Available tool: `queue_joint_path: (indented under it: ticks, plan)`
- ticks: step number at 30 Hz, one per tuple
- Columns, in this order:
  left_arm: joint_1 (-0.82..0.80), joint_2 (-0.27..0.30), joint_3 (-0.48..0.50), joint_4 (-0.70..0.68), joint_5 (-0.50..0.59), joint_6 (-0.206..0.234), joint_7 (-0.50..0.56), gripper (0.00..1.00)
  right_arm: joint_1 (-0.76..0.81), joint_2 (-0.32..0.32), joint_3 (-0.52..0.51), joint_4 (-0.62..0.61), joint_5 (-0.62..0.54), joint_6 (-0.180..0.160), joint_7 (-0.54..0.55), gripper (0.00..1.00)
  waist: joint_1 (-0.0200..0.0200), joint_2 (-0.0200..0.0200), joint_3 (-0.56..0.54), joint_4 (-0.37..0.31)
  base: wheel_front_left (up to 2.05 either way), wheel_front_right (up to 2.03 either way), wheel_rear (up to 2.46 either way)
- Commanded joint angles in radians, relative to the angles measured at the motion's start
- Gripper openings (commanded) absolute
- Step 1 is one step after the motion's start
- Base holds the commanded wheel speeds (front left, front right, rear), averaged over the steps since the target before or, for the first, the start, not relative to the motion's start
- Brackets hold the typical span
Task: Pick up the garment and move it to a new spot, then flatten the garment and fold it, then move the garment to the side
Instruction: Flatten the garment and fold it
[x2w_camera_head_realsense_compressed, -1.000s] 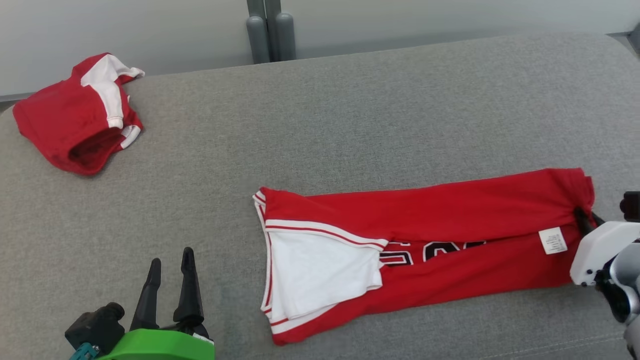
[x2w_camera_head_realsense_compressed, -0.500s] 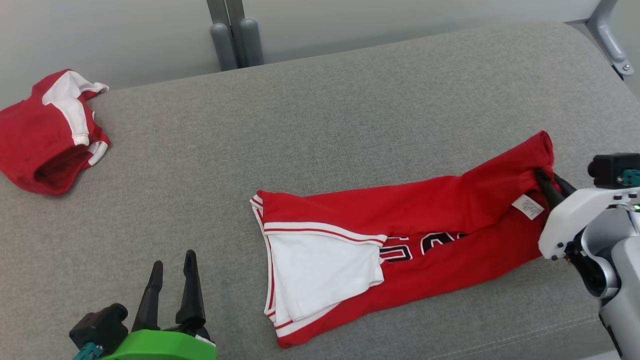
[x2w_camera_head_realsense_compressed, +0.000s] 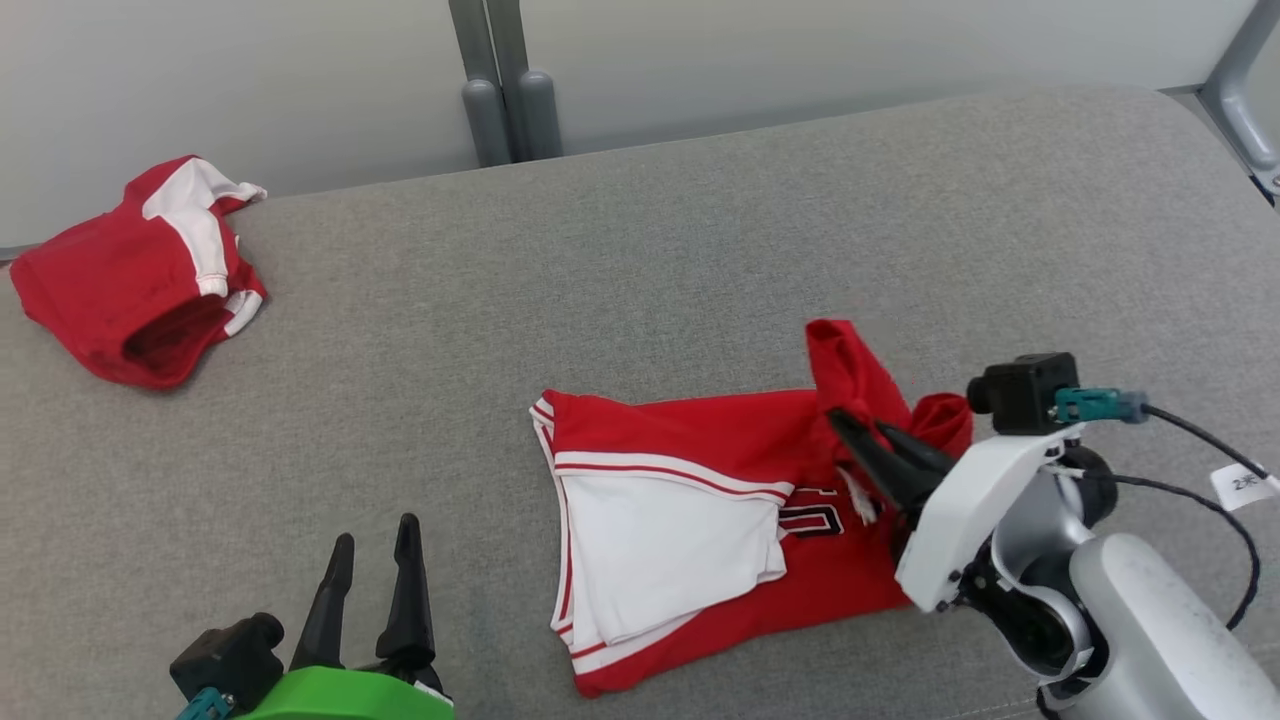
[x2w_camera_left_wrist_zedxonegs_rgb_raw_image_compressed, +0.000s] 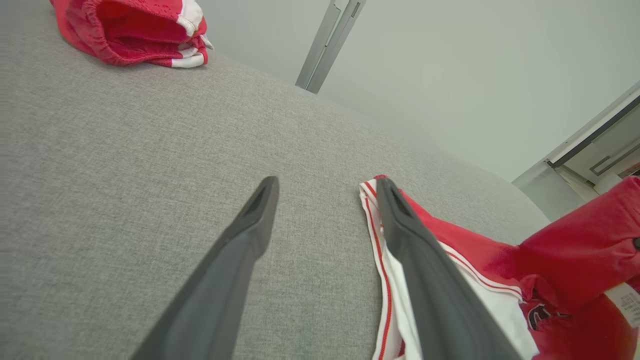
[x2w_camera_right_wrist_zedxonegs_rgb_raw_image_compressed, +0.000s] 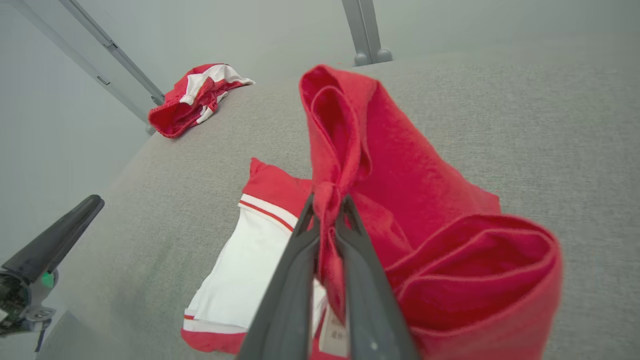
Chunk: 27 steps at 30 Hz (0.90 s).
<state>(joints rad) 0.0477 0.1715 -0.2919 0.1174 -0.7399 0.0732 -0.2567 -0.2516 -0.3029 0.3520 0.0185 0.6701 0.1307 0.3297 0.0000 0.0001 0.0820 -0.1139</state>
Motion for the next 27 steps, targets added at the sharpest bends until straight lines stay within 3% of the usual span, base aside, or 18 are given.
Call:
queue_joint_path:
  ticks: [1, 6, 13, 22, 23, 24, 25, 26, 27]
  plan:
    - [-0.002, 0.000, -0.001, 0.003, -0.002, -0.005, 0.000, 1.00, 0.011, 0.016, 0.020, -0.012, 0.011, 0.000, 0.007, 0.00, 0.0000, -0.0001, -0.011, 0.019, 0.00, 0.00, 0.00]
    - [-0.004, -0.004, -0.010, 0.009, -0.004, -0.010, 0.002, 1.00, -0.002, 0.096, 0.084, 0.013, 0.030, 0.000, -0.009, 0.00, 0.0000, -0.0001, -0.022, 0.047, 0.00, 0.00, 0.00]
    - [-0.021, -0.008, -0.021, 0.012, -0.001, -0.015, 0.006, 1.00, -0.051, 0.211, 0.162, 0.161, 0.050, 0.000, -0.082, 0.00, 0.0000, -0.0001, -0.019, 0.096, 0.00, 0.00, 0.00]
    - [-0.042, -0.016, -0.031, 0.021, 0.004, -0.021, 0.004, 1.00, -0.145, 0.249, 0.191, 0.399, 0.083, 0.000, -0.188, 0.00, 0.0000, -0.0001, -0.001, 0.149, 0.00, 0.00, 0.00]
    - [-0.044, -0.017, -0.030, 0.023, 0.004, -0.020, 0.003, 1.00, -0.155, 0.250, 0.199, 0.422, 0.089, 0.000, -0.196, 0.23, 0.0000, -0.0001, -0.001, 0.153, 0.00, 0.00, 0.00]
    - [-0.045, -0.017, -0.030, 0.024, 0.004, -0.020, 0.003, 1.00, -0.161, 0.251, 0.206, 0.438, 0.093, 0.000, -0.202, 0.38, 0.0000, -0.0001, 0.000, 0.156, 0.00, 0.00, 0.00]
    - [-0.044, -0.017, -0.029, 0.025, 0.005, -0.021, 0.002, 1.00, -0.170, 0.252, 0.214, 0.454, 0.101, 0.000, -0.211, 0.91, 0.0000, -0.0001, 0.000, 0.159, 0.00, 0.00, 0.00]
    - [-0.044, -0.017, -0.029, 0.026, 0.005, -0.021, 0.002, 1.00, -0.176, 0.252, 0.221, 0.463, 0.109, 0.000, -0.219, 1.00, 0.0000, -0.0001, 0.000, 0.161, 0.00, 0.00, 0.00]
    - [-0.044, -0.017, -0.028, 0.027, 0.005, -0.021, 0.001, 1.00, -0.182, 0.252, 0.232, 0.473, 0.118, 0.000, -0.228, 1.00, 0.0000, -0.0001, 0.000, 0.163, 0.00, 0.00, 0.00]
